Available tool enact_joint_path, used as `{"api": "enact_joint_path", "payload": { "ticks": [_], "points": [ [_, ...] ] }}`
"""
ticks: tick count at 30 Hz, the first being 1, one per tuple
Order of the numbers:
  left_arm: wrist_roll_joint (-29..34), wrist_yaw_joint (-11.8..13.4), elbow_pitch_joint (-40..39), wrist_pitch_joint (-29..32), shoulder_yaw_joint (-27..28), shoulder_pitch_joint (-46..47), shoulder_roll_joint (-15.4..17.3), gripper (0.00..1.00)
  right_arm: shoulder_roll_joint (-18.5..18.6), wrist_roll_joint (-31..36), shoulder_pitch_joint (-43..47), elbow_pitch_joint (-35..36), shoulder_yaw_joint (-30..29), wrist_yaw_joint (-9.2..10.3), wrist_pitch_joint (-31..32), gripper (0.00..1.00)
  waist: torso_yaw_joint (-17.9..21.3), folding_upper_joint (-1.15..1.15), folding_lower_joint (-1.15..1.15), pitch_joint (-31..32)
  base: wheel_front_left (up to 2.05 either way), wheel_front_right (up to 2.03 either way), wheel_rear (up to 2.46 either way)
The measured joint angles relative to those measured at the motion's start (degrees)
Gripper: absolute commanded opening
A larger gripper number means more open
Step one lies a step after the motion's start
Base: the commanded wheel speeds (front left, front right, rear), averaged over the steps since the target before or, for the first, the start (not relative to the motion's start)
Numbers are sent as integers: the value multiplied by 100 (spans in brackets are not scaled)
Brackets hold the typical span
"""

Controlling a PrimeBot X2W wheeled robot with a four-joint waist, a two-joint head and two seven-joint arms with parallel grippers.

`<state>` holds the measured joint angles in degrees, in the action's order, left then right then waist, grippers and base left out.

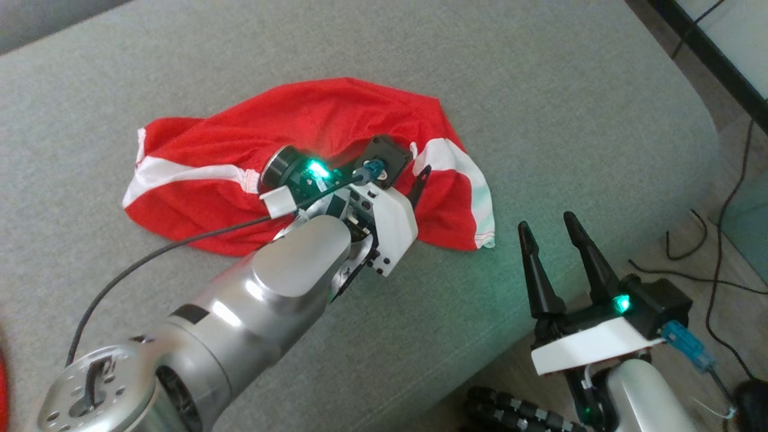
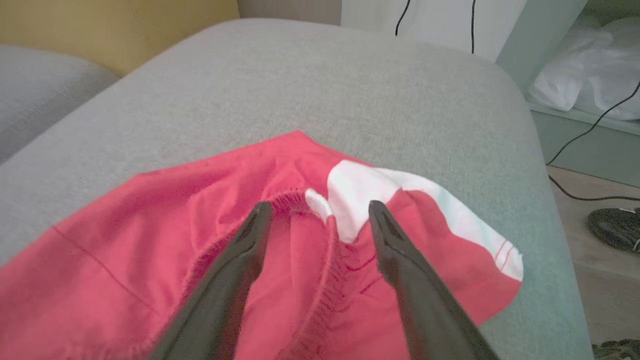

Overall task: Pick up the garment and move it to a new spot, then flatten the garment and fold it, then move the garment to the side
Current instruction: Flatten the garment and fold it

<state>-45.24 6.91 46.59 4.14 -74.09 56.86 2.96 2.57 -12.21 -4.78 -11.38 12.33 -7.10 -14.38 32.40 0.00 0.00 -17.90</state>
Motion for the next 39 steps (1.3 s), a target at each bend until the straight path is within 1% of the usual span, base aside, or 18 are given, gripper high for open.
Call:
{"api": "enact_joint_path", "payload": {
  "ticks": [3, 4, 5, 6, 8, 12, 15, 17, 19, 22, 25, 27, 30, 33, 36, 37, 38, 39],
  "points": [
    [79, -137, 55, 240, -4, -2, -3, 100, 0, -42, 0, 2, -10, 0, 0, 100, 15, 0, 1, -135, 0, 0, 0],
    [136, -170, 93, 294, -4, -5, 0, 75, 0, -43, 0, 10, -14, 0, 0, 100, 21, 0, 1, -176, 0, 0, 0],
    [181, -214, 119, 342, -4, -12, 3, 35, -1, -60, 0, 19, -19, 0, 0, 100, 26, 0, 1, -214, 0, 0, 0],
    [203, -266, 125, 347, -4, -31, 4, 0, -1, -93, 0, 30, -26, 0, 0, 100, 31, 0, 1, -246, 0, 0, 0],
    [304, -397, 130, 377, -9, -110, 4, 0, -1, -96, -1, 63, -44, 0, 0, 100, 43, 0, 1, -302, 0, 0, 0],
    [235, -380, -35, -85, -2, -68, 18, 0, -1, -101, -3, 63, -74, 0, 0, 100, 37, 0, 1, -265, 0, 0, 0],
    [103, -232, -236, -584, 20, 48, 12, 0, -1, -87, -17, 13, -62, 0, 0, 100, 17, 0, 1, -147, 0, 0, 0],
    [80, -81, -292, -910, 64, 241, 8, 0, -1, -69, -53, -40, -11, 0, 0, 100, -9, 0, 1, -29, 0, 0, 0],
    [78, 13, -387, -1202, 180, 430, 1, 0, -1, 24, -48, -44, -56, 0, 0, 100, -85, 0, 0, 96, 0, 0, 0],
    [18, 20, -564, -1461, 208, 485, -38, 0, 2, 178, -35, -45, -265, 0, 0, 100, -364, 0, 0, 239, 0, 0, 0],
    [19, 97, -715, -1617, 199, 136, 46, 0, 0, 291, 2, -46, -404, 0, 0, 100, -739, 0, 0, 367, 0, 0, 0],
    [24, 211, -923, -1682, 175, -297, 214, 0, 1, 363, 94, -51, -479, 0, -1, 100, -1011, 0, 0, 454, 0, 0, 0],
    [87, 379, -1245, -1683, 112, -1057, 569, 0, 1, 416, 243, -60, -566, 0, 0, 100, -1420, 0, 0, 579, 0, 0, 0],
    [99, 470, -1523, -1652, 3, -1756, 855, 0, 1, 500, 304, -59, -619, 0, 0, 100, -1816, 0, 0, 688, 0, 0, 0],
    [209, 479, -1685, -1544, -18, -2259, 975, 0, 1, 559, 307, -64, -633, 0, 0, 100, -2171, 0, 0, 776, 0, 0, 0],
    [229, 456, -1746, -1502, -19, -2375, 989, 4, 0, 576, 307, -67, -630, 0, 0, 100, -2274, 0, 0, 801, 0, 0, 0],
    [237, 391, -1790, -1472, -21, -2464, 985, 42, 0, 576, 307, -68, -631, 0, 0, 100, -2365, 0, 0, 822, 0, 0, 0],
    [279, 318, -1828, -1426, -25, -2532, 978, 93, 1, 576, 307, -68, -634, 0, 0, 100, -2448, 0, 0, 840, 0, 0, 0]
  ]
}}
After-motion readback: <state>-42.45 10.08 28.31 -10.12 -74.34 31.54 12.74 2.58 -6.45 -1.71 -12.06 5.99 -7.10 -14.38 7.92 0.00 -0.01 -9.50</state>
